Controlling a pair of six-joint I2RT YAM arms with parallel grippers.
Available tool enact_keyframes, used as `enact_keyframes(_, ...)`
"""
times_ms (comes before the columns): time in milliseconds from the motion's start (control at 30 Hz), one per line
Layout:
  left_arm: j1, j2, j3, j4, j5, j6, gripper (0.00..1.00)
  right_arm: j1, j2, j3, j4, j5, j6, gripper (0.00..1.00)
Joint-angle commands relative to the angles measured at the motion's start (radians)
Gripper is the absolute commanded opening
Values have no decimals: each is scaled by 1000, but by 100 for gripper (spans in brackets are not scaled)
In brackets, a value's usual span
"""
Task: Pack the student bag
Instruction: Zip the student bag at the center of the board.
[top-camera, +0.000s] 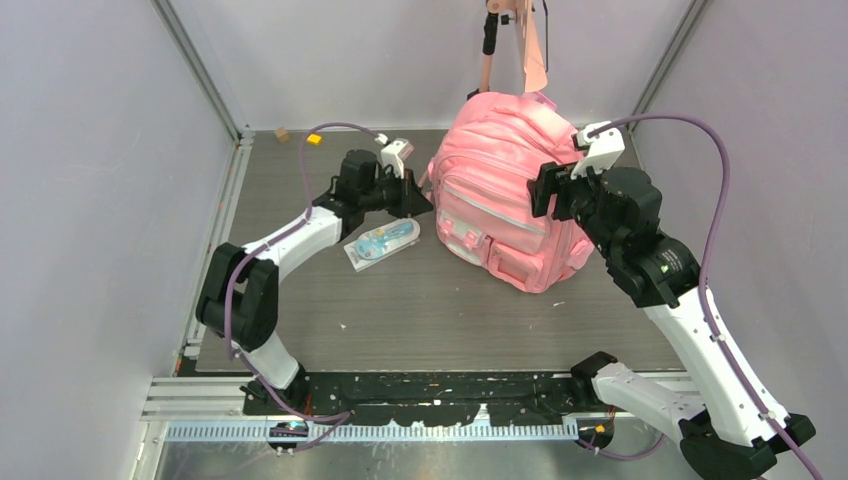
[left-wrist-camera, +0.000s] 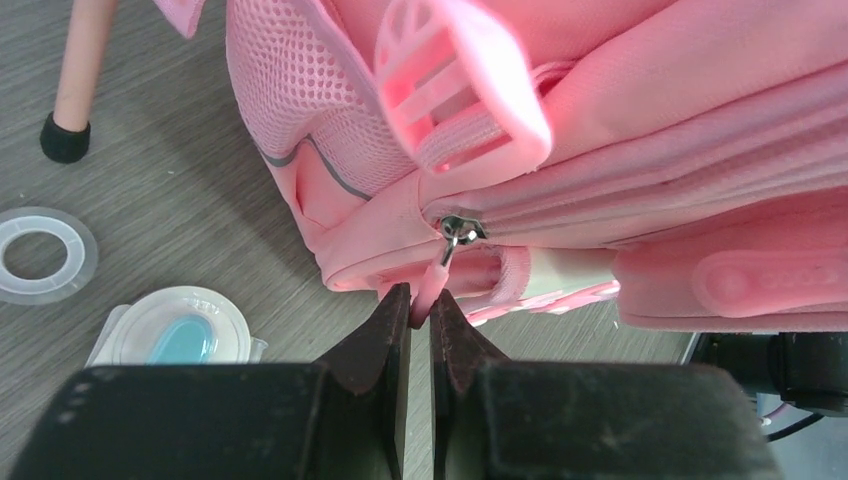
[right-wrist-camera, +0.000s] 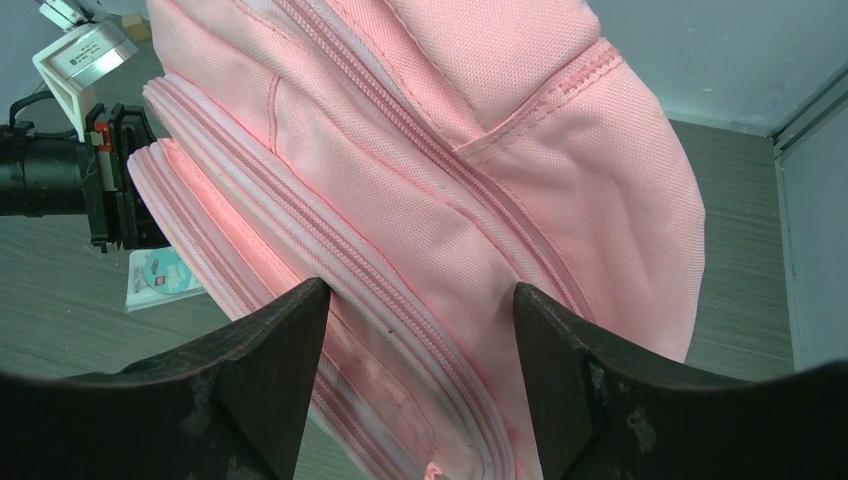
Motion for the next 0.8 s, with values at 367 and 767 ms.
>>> enact_keyframes(367,31,-64,-69,-113,-14,67,5,2,-38,-2,40,-23,20,73)
enact_keyframes(767,29,-349,-168,34,70,196,77,2,-93,-3,47,-72,29,75)
